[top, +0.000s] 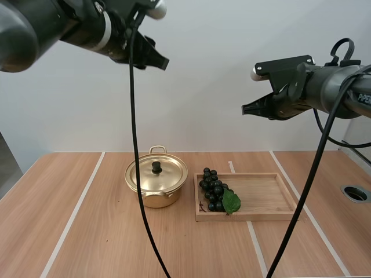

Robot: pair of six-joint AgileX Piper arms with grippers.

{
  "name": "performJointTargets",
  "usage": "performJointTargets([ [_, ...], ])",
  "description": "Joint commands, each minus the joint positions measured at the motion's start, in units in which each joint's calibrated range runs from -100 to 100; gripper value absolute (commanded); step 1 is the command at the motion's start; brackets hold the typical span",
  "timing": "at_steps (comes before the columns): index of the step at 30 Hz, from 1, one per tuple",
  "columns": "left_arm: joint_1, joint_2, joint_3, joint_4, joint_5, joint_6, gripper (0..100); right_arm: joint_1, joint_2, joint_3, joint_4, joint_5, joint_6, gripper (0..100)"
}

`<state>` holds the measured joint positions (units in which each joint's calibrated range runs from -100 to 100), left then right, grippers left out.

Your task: Open the pot, put the pineapple inside, and close it

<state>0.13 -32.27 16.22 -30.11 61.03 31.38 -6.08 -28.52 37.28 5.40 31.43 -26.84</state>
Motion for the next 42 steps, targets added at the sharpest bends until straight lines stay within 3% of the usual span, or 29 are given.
performJointTargets([
  [1, -0.07, -4.7, -1.7, -0.5, 0.3, -0.7, 2, -0.2, -2.6, 0.0, -0.1, -0.2, -0.4, 0],
  [13, 4.00, -19.1, -1.8, -0.8, 4.9, -8.2, 0, -0.2, -22.6, 0.0, 0.4, 0.1, -0.8, 0],
  [20, 4.00, -34.7, 2.8, -1.6, 2.9, -9.5, 0, -0.2, -34.5, 0.0, 0.5, -4.4, -1.5, 0],
  [24, 4.00, -44.4, 7.9, -1.6, 1.2, -10.1, 0, -0.1, -40.5, 0.0, 4.8, -6.0, -3.1, 0],
  [27, 4.00, -51.3, 12.9, -1.6, -4.9, -10.1, 0, 0.4, -43.9, 0.0, 11.8, -3.9, -9.4, 0],
  [31, 3.07, -57.2, 19.2, -0.9, -9.9, -10.1, 0, 2.0, -46.5, 0.0, 22.4, 8.5, -19.9, 0],
  [36, 1.74, -60.6, 24.8, 3.0, -7.9, -10.6, 0, 2.2, -48.2, 0.0, 27.0, 8.9, -16.1, 0],
  [42, 1.67, -62.9, 27.3, 6.2, -8.5, -13.7, 0, 6.6, -49.8, 4.1, 18.4, 3.6, -8.5, 0],
])
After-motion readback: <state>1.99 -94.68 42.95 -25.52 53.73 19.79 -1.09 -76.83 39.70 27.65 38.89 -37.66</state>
